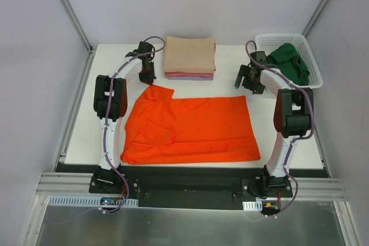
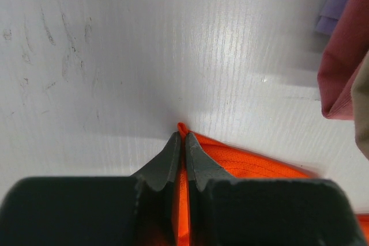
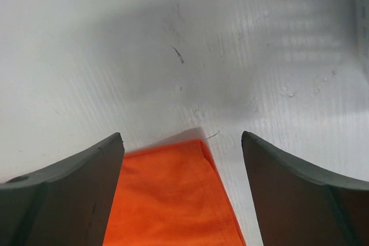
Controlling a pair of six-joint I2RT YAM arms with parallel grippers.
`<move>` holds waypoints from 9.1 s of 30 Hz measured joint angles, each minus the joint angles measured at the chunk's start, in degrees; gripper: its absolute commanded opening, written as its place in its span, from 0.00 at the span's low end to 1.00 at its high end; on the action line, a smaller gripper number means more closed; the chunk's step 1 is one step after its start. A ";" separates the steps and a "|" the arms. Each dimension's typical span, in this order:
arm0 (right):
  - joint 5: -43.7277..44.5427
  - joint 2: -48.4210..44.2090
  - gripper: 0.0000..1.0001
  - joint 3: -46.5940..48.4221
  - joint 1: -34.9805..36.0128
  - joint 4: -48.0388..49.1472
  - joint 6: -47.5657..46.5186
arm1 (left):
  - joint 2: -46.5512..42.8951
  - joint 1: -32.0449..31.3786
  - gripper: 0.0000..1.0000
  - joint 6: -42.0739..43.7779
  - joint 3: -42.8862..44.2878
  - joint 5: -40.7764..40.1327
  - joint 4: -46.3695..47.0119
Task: Fold and stack the t-shirts
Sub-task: Grap the side of the flattened tshirt furthest away from the robot with both arms, then fold the other side of the tshirt into a rectangle, then rotate the tshirt 45 degrees, then grab the bottom of the folded rectangular tshirt with both arms, then fold the folded rectangular tshirt in 1/3 of the way
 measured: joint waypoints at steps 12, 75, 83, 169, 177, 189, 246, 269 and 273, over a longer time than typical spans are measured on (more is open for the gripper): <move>3.69 5.07 0.40 2.45 2.16 -4.68 2.01 | -0.33 0.00 0.00 0.00 -0.74 -0.09 0.85; -2.36 -41.53 0.00 -37.88 2.64 1.42 -2.64 | -83.32 -5.77 0.00 -21.46 -75.82 -2.25 10.91; -2.32 -43.06 0.00 -39.89 2.64 1.46 -2.71 | -92.04 -6.05 0.01 -25.33 -82.14 1.09 9.29; -14.23 -49.83 0.96 -48.17 36.44 18.23 17.86 | -41.35 -3.76 0.99 -10.97 -21.92 5.46 2.91; -14.38 -51.10 0.99 -51.74 33.51 14.84 20.17 | -67.89 -38.80 0.99 -17.62 -55.80 -4.26 3.21; -20.06 -43.17 0.84 -51.78 33.40 18.03 22.73 | -55.06 -61.31 0.70 -23.52 -60.74 -7.48 0.79; -9.84 -62.90 0.00 -61.11 33.46 13.44 26.91 | -37.97 -66.36 0.00 -18.21 -40.59 -3.15 2.34; -12.66 -36.70 0.00 -36.28 33.62 15.30 21.24 | -55.84 -49.37 0.00 -17.25 -54.03 -6.58 2.21; -13.16 -29.46 0.01 -28.79 34.16 17.00 20.11 | -58.29 -45.20 0.00 -16.76 -54.53 -8.52 0.61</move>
